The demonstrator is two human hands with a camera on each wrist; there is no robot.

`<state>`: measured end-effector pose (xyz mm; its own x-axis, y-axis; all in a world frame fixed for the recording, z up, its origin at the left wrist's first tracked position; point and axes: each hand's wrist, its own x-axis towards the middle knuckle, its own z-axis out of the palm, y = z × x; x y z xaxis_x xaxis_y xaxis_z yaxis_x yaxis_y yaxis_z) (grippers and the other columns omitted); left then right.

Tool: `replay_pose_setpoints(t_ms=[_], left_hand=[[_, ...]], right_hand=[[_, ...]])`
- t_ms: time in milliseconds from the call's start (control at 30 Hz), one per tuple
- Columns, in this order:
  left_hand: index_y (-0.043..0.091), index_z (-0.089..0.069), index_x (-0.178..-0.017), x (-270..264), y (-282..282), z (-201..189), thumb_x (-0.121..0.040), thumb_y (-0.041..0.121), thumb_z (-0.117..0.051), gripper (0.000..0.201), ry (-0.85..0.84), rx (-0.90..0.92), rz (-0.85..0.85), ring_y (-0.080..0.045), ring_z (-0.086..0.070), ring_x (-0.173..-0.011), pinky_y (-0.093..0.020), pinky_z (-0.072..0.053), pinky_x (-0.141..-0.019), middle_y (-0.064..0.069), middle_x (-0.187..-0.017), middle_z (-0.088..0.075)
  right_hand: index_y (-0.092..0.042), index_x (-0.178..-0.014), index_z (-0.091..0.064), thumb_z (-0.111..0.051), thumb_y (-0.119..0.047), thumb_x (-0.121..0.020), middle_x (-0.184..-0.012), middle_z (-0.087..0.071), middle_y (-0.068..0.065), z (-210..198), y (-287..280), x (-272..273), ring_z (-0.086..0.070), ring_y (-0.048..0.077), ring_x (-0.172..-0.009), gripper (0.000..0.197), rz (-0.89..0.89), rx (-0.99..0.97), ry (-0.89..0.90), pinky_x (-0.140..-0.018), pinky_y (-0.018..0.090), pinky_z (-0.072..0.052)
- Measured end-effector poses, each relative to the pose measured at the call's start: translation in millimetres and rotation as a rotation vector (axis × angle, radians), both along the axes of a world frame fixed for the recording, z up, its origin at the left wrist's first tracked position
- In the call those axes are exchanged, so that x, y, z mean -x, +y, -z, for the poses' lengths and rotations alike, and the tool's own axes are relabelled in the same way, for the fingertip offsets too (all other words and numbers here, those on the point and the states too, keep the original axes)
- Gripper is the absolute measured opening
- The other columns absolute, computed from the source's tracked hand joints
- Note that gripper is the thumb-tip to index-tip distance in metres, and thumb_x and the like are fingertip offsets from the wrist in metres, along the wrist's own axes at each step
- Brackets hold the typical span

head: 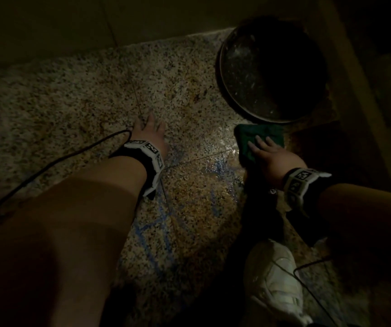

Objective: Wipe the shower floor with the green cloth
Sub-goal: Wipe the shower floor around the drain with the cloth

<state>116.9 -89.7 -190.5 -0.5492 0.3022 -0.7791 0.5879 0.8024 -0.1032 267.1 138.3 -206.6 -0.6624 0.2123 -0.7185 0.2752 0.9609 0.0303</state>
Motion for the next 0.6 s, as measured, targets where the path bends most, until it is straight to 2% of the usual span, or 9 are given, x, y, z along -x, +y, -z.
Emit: replay_pose_setpoints(t_ms=[100,233,300,467,600], left_hand=[[0.018,0.010,-0.151,1.1,-2.3,4.5,-0.103,0.042,-0.023,0.063,-0.014,0.007,-0.010,-0.032,0.008,-0.144,-0.041,-0.009,-0.116,-0.005,-0.157,0.017],[0.023,0.011,-0.151,6.6,-10.0,13.3,-0.101,0.045,-0.030,0.068,-0.036,-0.028,-0.028,-0.034,0.005,-0.145,-0.044,-0.013,-0.115,-0.004,-0.157,0.017],[0.023,0.010,-0.151,6.0,-15.2,15.5,-0.100,0.045,-0.034,0.071,-0.042,-0.048,-0.012,-0.034,0.004,-0.144,-0.044,-0.014,-0.116,-0.004,-0.157,0.016],[0.028,0.006,-0.151,0.0,-33.4,17.7,-0.100,0.045,-0.032,0.065,-0.013,-0.109,-0.011,-0.032,0.005,-0.145,-0.041,-0.012,-0.116,-0.001,-0.158,0.015],[0.029,0.007,-0.150,-2.5,-46.8,15.9,-0.101,0.044,-0.031,0.065,-0.034,-0.095,-0.032,-0.032,0.009,-0.144,-0.040,-0.008,-0.117,-0.003,-0.157,0.018]], right_hand=[[-0.031,-0.152,0.000,-0.028,-0.021,-0.103,-0.159,0.009,-0.005,-1.5,-13.2,3.3,0.003,0.023,-0.147,0.057,0.050,-0.011,-0.012,-0.115,0.040,-0.018],[-0.033,-0.151,0.002,-0.030,-0.025,-0.103,-0.159,0.011,-0.008,-3.4,-59.2,5.4,0.007,0.022,-0.147,0.059,-0.132,0.072,-0.033,-0.115,0.041,-0.018],[-0.033,-0.151,0.002,-0.032,-0.022,-0.102,-0.158,0.012,-0.008,-1.3,-74.7,9.8,0.009,0.023,-0.146,0.061,-0.138,0.114,-0.024,-0.116,0.038,-0.014],[-0.032,-0.151,0.002,-0.032,-0.020,-0.103,-0.159,0.011,-0.005,7.3,-68.8,39.1,0.006,0.024,-0.146,0.061,-0.159,0.089,0.010,-0.117,0.036,-0.010],[-0.033,-0.151,0.001,-0.031,-0.017,-0.103,-0.159,0.012,-0.006,11.3,-68.0,74.4,0.007,0.025,-0.146,0.060,-0.071,0.107,0.037,-0.117,0.040,-0.008]])
